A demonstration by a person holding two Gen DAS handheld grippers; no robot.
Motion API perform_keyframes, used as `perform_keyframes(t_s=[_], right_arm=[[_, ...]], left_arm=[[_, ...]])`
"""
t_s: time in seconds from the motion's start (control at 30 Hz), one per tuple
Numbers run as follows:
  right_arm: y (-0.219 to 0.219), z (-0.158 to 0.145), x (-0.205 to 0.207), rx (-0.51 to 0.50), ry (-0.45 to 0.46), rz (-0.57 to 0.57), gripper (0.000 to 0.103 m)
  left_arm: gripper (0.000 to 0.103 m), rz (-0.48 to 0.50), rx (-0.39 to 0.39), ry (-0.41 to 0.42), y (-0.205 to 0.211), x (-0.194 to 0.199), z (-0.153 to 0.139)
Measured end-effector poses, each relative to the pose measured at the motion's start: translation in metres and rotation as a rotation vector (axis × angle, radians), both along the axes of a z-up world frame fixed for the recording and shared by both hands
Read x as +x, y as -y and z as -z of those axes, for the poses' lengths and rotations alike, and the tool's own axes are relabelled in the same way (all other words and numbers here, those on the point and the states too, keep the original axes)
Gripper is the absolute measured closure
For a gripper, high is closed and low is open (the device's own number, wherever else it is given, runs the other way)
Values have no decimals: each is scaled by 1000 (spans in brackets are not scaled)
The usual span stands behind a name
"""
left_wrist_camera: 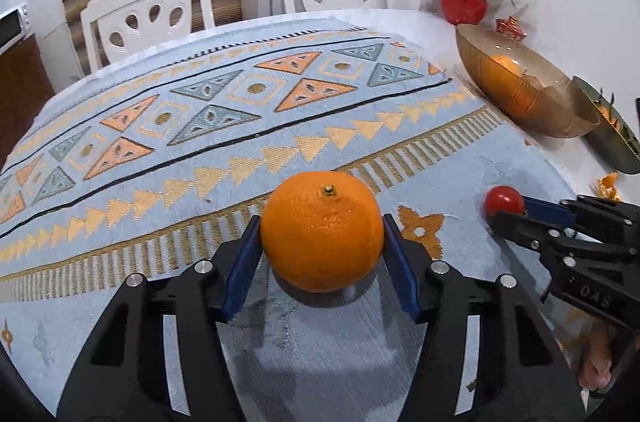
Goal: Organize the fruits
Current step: 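Carry the tomato and orange over the brown glass bowl and open both tools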
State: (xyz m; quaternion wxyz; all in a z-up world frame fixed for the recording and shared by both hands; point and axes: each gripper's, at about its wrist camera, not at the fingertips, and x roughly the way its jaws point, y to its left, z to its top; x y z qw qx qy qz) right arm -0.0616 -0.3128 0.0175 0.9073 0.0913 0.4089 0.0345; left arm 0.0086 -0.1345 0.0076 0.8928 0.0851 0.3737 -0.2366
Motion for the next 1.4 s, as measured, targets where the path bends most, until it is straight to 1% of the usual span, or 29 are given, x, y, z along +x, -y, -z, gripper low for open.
perform_keyframes(t_s=[0.1,0.23,0.27,0.3,0.37,0.43,0.53,0.7,0.8,0.9,0.97,1.03,1.13,1.2,1.3,1.33,1.4], right_arm=[[1,-1,-3,13,10,2,76],[16,-10,-11,29,36,27,76],[21,-14,-14,29,47,39,76],[27,-18,-17,31,59,49,76],[40,-28,-22,39,85,74,76],[60,-42,-28,35,118,122,76],[87,-64,-34,20,162,186,76],[137,-102,-43,-2,230,308,76],[166,-117,-42,-10,252,381,76],[193,-124,-35,8,246,446,76],[207,-124,-29,25,232,482,76],[221,-121,-22,38,212,526,76],[242,-111,-8,63,178,581,76],[249,-104,-1,71,165,598,76],[256,-91,9,83,139,607,76],[259,-86,13,83,126,611,76],[262,-77,18,101,108,620,76]], left_arm=[[45,-7,0,2,-1,1,-1],[45,-5,10,22,2,-2,-7],[45,-1,-7,11,2,-2,-11],[45,13,-50,-10,3,-1,-17],[45,40,-90,-10,11,0,-30],[45,73,-78,42,30,-1,-50],[45,137,-99,81,58,0,-74],[45,262,-183,84,118,8,-110],[45,334,-199,106,156,9,-122],[45,382,-242,87,191,16,-125],[45,408,-298,39,219,25,-122],[45,428,-319,20,242,31,-118],[45,445,-300,10,273,37,-106],[45,448,-287,3,284,40,-98],[45,443,-294,-24,288,48,-81],[45,433,-292,-48,290,54,-74],[45,412,-278,-70,292,62,-69]])
